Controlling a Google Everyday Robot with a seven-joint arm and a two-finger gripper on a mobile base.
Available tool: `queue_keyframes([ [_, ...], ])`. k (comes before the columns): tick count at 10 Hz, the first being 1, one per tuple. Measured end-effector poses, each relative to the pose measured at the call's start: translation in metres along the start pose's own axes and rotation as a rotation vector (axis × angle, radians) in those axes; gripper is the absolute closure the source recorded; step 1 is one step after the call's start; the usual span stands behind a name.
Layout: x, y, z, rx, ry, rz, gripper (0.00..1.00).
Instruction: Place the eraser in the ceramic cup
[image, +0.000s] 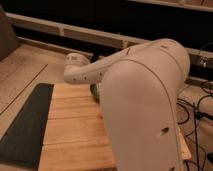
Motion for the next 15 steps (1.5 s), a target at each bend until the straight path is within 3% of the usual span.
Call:
queue_keyframes([
  [6,-0.033,-0.023,0.015,0.051,-0.034,0.012,1.0],
  [9,-0.05,-0.017,0.027,0.046,-0.045,-0.002,1.0],
  [15,-0.081,0.003,0.048,0.001,-0.062,-0.037,1.0],
])
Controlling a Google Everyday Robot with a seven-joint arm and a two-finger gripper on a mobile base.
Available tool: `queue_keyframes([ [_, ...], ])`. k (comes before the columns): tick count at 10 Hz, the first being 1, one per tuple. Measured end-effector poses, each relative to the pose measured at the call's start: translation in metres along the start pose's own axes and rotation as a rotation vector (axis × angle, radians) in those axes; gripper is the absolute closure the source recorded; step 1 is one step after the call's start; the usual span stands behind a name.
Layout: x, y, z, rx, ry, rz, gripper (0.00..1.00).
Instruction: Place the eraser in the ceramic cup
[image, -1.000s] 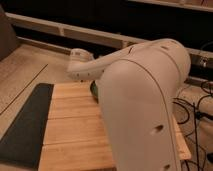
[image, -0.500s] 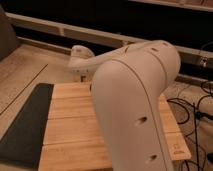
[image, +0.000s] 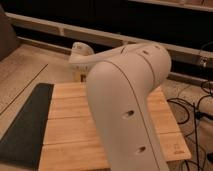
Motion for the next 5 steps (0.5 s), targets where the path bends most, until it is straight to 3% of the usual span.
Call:
queue_keyframes([
  [5,-0.013,0.014,0.006,-0.002,-0.021,-0.027,1.0],
])
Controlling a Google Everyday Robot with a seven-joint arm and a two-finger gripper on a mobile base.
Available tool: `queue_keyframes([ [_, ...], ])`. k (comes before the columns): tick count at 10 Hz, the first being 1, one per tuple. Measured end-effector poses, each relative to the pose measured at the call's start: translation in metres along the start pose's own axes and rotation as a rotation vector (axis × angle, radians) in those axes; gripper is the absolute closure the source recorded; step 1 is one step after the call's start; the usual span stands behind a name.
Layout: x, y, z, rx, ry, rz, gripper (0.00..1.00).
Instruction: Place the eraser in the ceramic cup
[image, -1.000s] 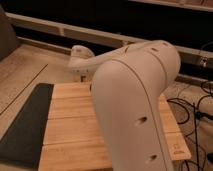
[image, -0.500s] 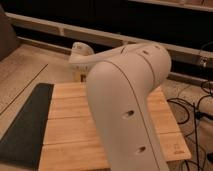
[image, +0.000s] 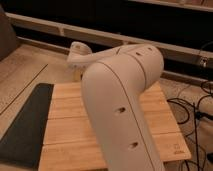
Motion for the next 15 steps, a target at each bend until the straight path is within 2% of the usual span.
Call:
queue_keyframes([
  [7,-0.001,0.007,0.001,0.055,-0.06,0.002,1.0],
  [11,0.008,0.011,0.003,0.067,-0.077,0.017,1.0],
  [12,0.013,0.013,0.004,0.068,-0.075,0.021,0.96],
  [15,0.018,0.011,0.006,0.077,-0.075,0.039,0.68],
])
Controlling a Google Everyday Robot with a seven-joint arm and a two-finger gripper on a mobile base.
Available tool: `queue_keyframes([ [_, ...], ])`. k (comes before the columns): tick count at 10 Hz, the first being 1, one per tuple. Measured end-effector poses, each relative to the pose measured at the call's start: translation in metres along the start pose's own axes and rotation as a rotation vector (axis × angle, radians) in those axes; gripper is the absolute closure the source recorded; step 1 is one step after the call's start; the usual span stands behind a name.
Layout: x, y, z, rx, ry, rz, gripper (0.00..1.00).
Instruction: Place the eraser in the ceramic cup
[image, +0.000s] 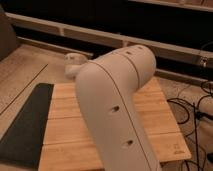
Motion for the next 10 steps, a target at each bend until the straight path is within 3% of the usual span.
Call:
queue_keyframes([
  [4,0.0032,-0.0065,0.0023,0.017,-0.007,0.025,0.26],
  [5,0.0048,-0.0066,0.003,0.018,-0.005,0.026,0.21],
  [10,0.0082,-0.0051,0.0055,0.016,-0.003,0.03,0.2],
])
